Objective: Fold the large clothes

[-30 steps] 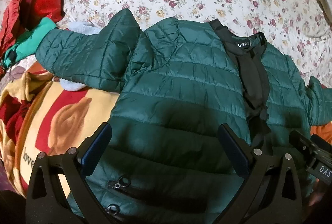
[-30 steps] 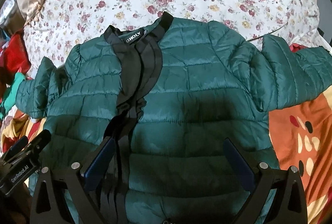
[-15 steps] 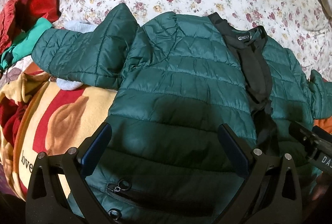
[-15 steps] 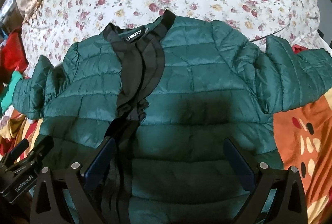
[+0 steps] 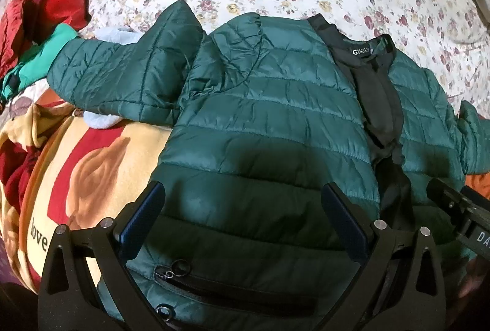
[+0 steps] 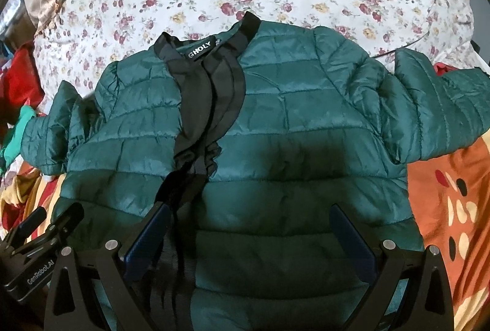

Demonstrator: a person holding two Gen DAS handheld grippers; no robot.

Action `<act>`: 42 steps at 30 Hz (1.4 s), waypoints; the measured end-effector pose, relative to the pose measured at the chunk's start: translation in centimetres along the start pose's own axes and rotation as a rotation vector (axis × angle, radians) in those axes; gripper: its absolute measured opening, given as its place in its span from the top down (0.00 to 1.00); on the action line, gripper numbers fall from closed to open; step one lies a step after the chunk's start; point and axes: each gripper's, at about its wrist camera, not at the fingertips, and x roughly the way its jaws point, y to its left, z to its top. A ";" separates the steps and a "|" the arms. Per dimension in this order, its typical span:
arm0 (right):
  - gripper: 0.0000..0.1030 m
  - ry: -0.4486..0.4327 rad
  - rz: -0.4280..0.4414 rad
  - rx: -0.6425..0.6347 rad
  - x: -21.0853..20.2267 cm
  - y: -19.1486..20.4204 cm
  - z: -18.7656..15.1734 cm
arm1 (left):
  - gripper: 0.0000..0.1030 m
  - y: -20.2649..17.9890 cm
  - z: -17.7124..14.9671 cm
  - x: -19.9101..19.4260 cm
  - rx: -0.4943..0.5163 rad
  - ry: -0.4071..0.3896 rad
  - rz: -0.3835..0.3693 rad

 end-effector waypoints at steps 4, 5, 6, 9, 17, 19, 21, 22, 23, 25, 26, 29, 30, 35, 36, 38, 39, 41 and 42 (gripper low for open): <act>0.00 -0.001 0.017 -0.005 -0.1 0.0 0.1 | 0.01 -0.2 0.3 -0.4 0.008 -0.001 0.005; 0.00 -0.003 0.018 -0.006 -0.2 0.0 0.2 | 0.01 -0.4 0.5 -0.6 0.014 -0.005 0.009; 0.00 -0.005 0.019 -0.006 -0.2 0.0 0.3 | 0.01 -0.5 0.6 -0.8 0.020 -0.010 0.013; 0.00 -0.016 0.023 -0.007 -0.6 -0.2 0.7 | 0.01 -0.7 1.3 -1.2 0.023 -0.011 0.012; 0.00 -0.037 0.009 -0.033 -1.3 -0.5 1.9 | 0.01 -1.2 3.4 -1.4 0.010 -0.012 0.000; 0.00 -0.037 0.006 -0.034 -1.1 -0.5 2.1 | 0.01 -1.3 3.7 -1.5 0.009 -0.021 0.004; 0.00 -0.033 0.008 -0.030 -0.9 -0.5 2.1 | 0.01 -1.4 3.9 -1.3 0.010 -0.021 0.007; 0.00 -0.031 0.010 -0.028 -0.8 -0.5 2.1 | 0.01 -1.4 3.9 -1.2 0.010 -0.020 0.009; 0.00 -0.030 0.010 -0.028 -0.6 -0.4 2.1 | 0.01 -1.4 3.9 -1.0 0.010 -0.020 0.011; 0.00 -0.027 0.004 -0.031 -0.2 -0.3 2.1 | 0.01 -1.3 3.8 -0.7 0.006 -0.014 0.014; 0.00 -0.025 0.001 -0.032 -0.1 -0.2 2.1 | 0.01 -1.3 3.8 -0.5 0.003 -0.012 0.014; 0.00 -0.019 -0.006 -0.034 0.5 -0.1 2.0 | 0.01 -1.3 3.7 -0.2 0.004 -0.009 0.015; 0.00 -0.016 -0.008 -0.035 0.6 -0.1 2.0 | 0.01 -1.3 3.6 0.0 0.007 -0.009 0.018; 0.00 -0.001 -0.006 -0.035 1.3 -0.2 1.8 | 0.01 -0.9 3.5 0.5 0.000 -0.009 0.029; 0.00 0.000 -0.005 -0.034 1.4 -0.2 1.8 | 0.01 -0.9 3.5 0.5 -0.002 -0.008 0.029; 0.00 0.004 -0.003 -0.036 1.6 -0.1 1.7 | 0.01 -0.8 3.5 0.7 -0.004 -0.006 0.031; 0.00 0.006 -0.002 -0.038 1.7 0.0 1.7 | 0.01 -0.8 3.5 0.8 -0.004 -0.005 0.031; 0.00 0.006 -0.005 -0.044 1.8 0.2 1.7 | 0.01 -0.8 3.5 0.8 -0.005 -0.006 0.031; 0.00 0.007 -0.005 -0.045 1.9 0.3 1.7 | 0.01 -0.9 3.5 0.8 -0.004 -0.005 0.032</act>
